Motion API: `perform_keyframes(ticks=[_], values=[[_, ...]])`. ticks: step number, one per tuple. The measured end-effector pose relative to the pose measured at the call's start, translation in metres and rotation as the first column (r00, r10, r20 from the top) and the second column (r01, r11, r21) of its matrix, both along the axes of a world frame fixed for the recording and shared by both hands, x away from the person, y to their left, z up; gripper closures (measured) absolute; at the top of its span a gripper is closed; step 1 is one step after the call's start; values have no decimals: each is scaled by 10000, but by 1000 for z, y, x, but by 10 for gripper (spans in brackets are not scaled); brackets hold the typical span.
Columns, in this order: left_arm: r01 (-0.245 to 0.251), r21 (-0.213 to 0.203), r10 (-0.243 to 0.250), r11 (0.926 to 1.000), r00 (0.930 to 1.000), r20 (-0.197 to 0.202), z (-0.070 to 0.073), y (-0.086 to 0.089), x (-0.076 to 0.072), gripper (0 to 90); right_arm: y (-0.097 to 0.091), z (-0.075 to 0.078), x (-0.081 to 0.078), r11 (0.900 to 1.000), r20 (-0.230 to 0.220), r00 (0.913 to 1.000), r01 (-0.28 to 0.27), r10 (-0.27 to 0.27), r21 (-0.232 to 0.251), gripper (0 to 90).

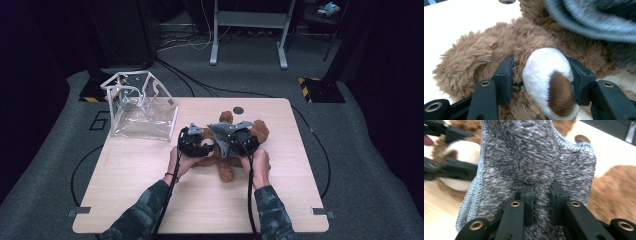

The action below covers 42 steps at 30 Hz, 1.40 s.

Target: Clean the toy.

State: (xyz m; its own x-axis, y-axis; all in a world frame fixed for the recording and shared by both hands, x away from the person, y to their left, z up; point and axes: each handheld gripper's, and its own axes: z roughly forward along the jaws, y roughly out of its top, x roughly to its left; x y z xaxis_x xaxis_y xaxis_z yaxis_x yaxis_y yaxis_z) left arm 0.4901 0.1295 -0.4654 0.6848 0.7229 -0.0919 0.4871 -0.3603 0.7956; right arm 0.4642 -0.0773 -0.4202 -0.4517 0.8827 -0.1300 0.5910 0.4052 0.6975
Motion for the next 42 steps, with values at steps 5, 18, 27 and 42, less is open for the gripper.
perform_keyframes(ticks=[5,18,27,42], values=[[61,100,-59,9999,9997,-241,3,0,5,449,-31,0,0,9959,72,9961,877,-875,-212,769],[34,229,-17,9997,9974,-725,7,-1,14,449,3,20,-7,9983,312,9995,-123,106,561,767],[139,140,-123,9998,9943,-1062,8,-1,23,448,10,2,13,9995,22,10000,37,-38,301,771],[-20,877,25,9961,10000,-55,17,-9,20,354,-5,-2,20,9957,-270,9955,903,-908,-201,783]])
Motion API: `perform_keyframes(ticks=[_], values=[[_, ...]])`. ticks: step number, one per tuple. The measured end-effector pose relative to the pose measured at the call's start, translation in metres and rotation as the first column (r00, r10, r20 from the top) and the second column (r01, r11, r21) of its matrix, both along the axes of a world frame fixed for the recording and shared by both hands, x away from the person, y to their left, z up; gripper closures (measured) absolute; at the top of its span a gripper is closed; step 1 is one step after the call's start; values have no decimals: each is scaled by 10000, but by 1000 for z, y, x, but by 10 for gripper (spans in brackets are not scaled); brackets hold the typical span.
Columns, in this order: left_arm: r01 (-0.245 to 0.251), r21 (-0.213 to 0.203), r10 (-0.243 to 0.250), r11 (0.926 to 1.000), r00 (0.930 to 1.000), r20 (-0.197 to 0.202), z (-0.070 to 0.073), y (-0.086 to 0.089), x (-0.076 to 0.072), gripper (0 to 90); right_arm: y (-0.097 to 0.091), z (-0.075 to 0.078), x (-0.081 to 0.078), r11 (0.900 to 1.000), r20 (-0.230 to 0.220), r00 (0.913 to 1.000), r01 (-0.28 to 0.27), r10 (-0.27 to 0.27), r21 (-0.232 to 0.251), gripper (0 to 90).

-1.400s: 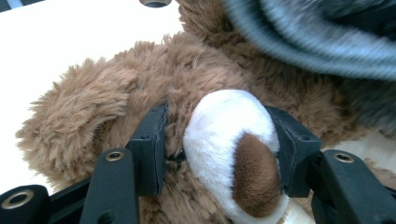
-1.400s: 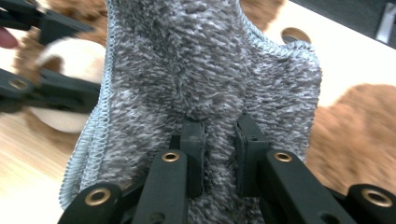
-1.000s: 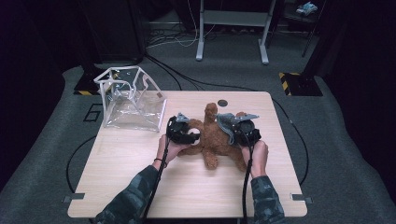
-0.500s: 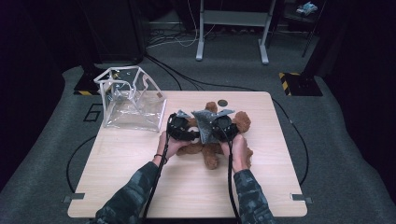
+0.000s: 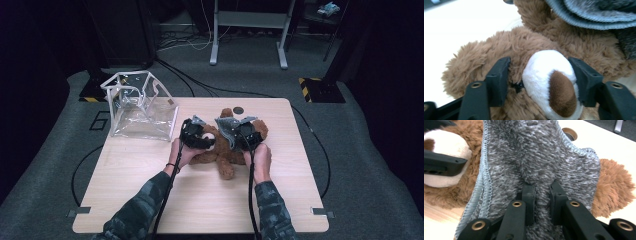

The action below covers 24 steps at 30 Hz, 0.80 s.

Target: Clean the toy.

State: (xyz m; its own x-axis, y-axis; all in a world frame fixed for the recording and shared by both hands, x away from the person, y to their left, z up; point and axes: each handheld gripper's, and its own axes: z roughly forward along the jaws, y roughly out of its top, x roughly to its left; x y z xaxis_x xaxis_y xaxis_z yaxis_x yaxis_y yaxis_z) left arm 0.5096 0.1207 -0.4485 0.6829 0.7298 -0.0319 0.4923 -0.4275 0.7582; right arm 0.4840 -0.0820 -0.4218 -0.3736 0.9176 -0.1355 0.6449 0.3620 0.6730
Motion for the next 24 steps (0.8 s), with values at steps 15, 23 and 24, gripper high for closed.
perform_keyframes(ticks=[15,23,24], values=[[-23,434,-1,9991,9984,570,-2,-1,-13,304,-5,-7,9,9993,-119,9996,252,-249,267,784],[-42,410,29,9991,9995,306,-5,-2,-10,363,-6,-5,7,9991,-25,9999,170,-169,384,780],[-27,430,16,9991,9996,274,-5,-2,-10,364,-7,-4,6,9992,-26,9999,137,-136,387,779]])
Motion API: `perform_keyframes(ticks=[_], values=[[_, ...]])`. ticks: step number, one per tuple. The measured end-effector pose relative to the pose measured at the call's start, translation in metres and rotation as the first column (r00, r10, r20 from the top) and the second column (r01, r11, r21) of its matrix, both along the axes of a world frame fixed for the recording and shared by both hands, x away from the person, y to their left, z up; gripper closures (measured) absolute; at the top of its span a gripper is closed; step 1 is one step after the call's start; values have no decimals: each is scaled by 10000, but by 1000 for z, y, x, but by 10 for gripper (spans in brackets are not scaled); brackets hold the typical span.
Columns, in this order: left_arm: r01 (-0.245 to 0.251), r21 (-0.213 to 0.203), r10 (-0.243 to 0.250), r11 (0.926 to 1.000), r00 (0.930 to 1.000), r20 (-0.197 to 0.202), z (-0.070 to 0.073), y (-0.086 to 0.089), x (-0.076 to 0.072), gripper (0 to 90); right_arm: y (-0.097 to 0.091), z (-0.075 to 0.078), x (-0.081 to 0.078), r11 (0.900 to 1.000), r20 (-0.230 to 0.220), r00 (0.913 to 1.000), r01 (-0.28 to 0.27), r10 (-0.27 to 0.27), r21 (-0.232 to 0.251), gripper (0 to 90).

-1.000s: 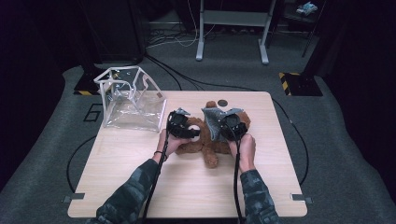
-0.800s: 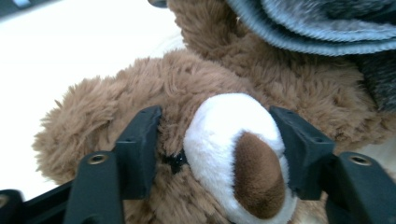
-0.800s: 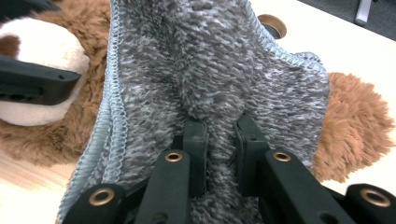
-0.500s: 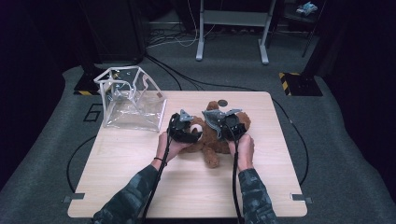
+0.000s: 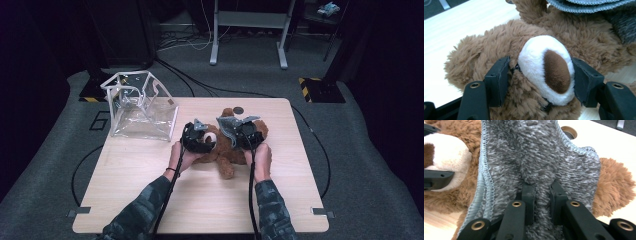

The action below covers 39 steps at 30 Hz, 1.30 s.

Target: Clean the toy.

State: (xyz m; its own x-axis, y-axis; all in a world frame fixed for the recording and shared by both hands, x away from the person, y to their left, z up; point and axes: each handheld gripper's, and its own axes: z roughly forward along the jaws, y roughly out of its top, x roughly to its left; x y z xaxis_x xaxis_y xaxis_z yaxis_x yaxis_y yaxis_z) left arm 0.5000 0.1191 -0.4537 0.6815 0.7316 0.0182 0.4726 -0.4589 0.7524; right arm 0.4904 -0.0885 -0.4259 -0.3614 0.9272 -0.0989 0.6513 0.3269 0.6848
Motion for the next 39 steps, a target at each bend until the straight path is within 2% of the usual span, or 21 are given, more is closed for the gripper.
perform_keyframes(ticks=[6,10,11,12,13,18,21,23,26,30,32,36,37,39], values=[[56,-30,-57,10000,9995,-309,1,1,3,363,-3,0,-1,9996,-66,10000,53,-52,277,777],[114,-265,-125,9996,9989,-446,-1,3,6,377,-6,-4,-1,9990,179,9998,-41,33,453,777],[119,-301,-133,9995,9988,-469,-2,3,7,382,-6,-4,-2,9986,92,10000,7,-12,535,776],[136,-284,-150,9995,9987,-489,-2,3,7,385,-8,-5,-2,9983,317,9995,-101,83,577,776],[111,-241,-122,9996,9988,-469,-1,3,6,388,-8,-5,-3,9977,252,9997,-37,21,671,776],[120,-203,-129,9997,9988,-480,-1,3,7,389,-3,10,-10,9991,646,9978,-187,162,376,761],[179,-128,-186,9998,9985,-522,-1,4,6,389,0,13,-11,9995,634,9979,-180,163,255,762],[209,-204,-221,9996,9981,-573,-2,4,7,389,-1,7,-8,9997,417,9990,-169,163,161,766],[162,-190,-173,9997,9983,-565,-1,3,6,389,-3,3,-7,9993,380,9992,-110,96,354,767],[248,-94,-254,9996,9977,-622,0,4,5,389,-3,3,-8,9996,235,9997,-108,102,260,767],[232,-293,-250,9993,9976,-646,-2,4,5,389,-3,2,-9,9997,299,9994,-203,199,145,767],[209,-455,-240,9987,9974,-687,-2,6,7,397,-9,-5,-9,9981,413,9990,-196,172,590,767],[221,-433,-250,9988,9974,-672,-2,6,7,400,-13,-2,-8,9955,309,9993,-215,187,927,767],[255,-407,-282,9988,9973,-680,-2,6,7,401,-14,0,-9,9941,333,9993,-209,175,1060,768]])
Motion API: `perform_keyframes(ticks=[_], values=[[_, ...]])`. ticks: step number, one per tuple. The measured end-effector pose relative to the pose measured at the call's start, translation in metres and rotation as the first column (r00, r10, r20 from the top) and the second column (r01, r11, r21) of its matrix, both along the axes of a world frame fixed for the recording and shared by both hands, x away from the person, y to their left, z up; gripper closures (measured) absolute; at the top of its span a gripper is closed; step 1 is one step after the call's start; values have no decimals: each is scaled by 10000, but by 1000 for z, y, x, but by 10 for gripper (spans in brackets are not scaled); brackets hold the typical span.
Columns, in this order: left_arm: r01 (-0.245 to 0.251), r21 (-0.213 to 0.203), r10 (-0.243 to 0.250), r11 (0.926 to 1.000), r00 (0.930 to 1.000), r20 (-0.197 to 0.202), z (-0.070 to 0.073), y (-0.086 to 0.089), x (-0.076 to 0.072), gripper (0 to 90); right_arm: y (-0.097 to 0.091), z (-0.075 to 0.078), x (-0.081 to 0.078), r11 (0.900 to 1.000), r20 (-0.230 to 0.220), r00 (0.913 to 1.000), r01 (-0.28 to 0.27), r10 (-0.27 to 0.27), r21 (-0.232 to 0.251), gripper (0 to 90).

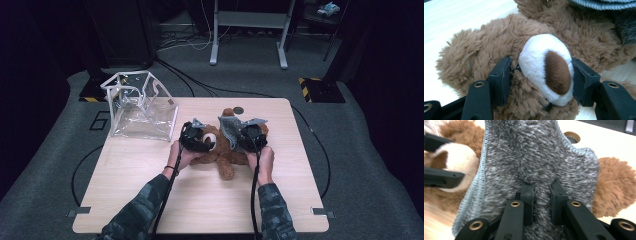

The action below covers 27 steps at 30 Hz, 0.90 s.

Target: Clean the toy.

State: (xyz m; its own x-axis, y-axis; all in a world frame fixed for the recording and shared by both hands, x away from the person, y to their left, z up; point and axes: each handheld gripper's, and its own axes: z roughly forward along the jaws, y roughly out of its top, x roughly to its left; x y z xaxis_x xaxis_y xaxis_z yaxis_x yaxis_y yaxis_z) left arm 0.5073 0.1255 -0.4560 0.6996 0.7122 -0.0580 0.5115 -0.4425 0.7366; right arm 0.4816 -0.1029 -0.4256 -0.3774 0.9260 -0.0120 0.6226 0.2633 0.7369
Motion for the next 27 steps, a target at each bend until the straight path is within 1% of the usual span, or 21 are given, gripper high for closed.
perform_keyframes(ticks=[3,4,5,6,7,8,9,10,11,12,13,14,17,18,20,21,22,23,24,26,27], values=[[-47,-110,46,9999,10000,-55,-1,1,2,402,0,15,-4,9998,209,9997,81,-84,163,773],[-53,-167,52,9998,10000,-74,-1,2,3,403,11,25,-8,9994,435,9986,-316,312,100,773],[-53,-167,52,9998,10000,-74,-1,2,3,402,11,25,-8,9994,435,9986,-316,312,100,773],[-72,-40,72,10000,10000,-64,0,1,3,402,28,26,-9,9965,385,9958,-825,828,-100,773],[-72,-40,72,10000,10000,-64,0,1,3,402,28,26,-9,9965,385,9958,-825,828,-100,773],[-83,-78,82,9999,9998,-176,0,0,5,402,44,19,-6,9929,79,9937,-1116,1120,-413,771],[-83,-78,82,9999,9998,-176,0,0,5,402,44,19,-6,9929,79,9937,-1116,1120,-413,771],[-105,-108,102,9999,9996,-271,1,1,5,402,51,5,1,9879,-176,9935,-1134,1122,-1061,772],[-67,-226,59,9997,9995,-320,0,1,7,402,51,5,1,9879,-176,9935,-1134,1122,-1061,772],[13,-213,-20,9998,9995,-309,1,2,9,401,41,-2,3,9928,-202,9952,-972,961,-698,776],[12,-212,-19,9998,9995,-327,1,2,9,402,34,-1,3,9950,-224,9958,-892,883,-445,776],[12,-212,-19,9998,9995,-327,1,2,9,401,34,-1,3,9950,-224,9958,-892,883,-445,776],[18,-243,-27,9997,9993,-376,1,2,12,401,10,5,-1,9979,-167,9994,-306,297,-579,776],[39,-262,-51,9996,9989,-467,2,2,14,401,-6,5,0,9971,-187,9998,61,-76,-762,776],[24,-309,-40,9995,9986,-523,2,3,15,401,-21,3,2,9941,-236,9982,522,-546,-948,776],[24,-309,-40,9995,9986,-523,2,3,15,401,-21,3,2,9941,-236,9982,522,-546,-948,776],[21,-339,-40,9994,9985,-552,2,3,14,401,-33,-3,4,9897,-434,9948,869,-924,-1140,776],[58,-294,-74,9996,9984,-555,2,3,14,401,-33,-3,4,9897,-434,9948,869,-924,-1140,776],[45,-216,-56,9998,9988,-489,2,2,13,401,-39,-7,4,9902,-549,9938,904,-967,-1069,776],[60,-129,-67,9999,9984,-565,3,1,13,400,-51,-19,9,9900,-1050,9865,1175,-1254,-786,776],[60,-129,-67,9999,9984,-565,3,1,13,400,-51,-19,9,9900,-1050,9865,1175,-1254,-786,776]])
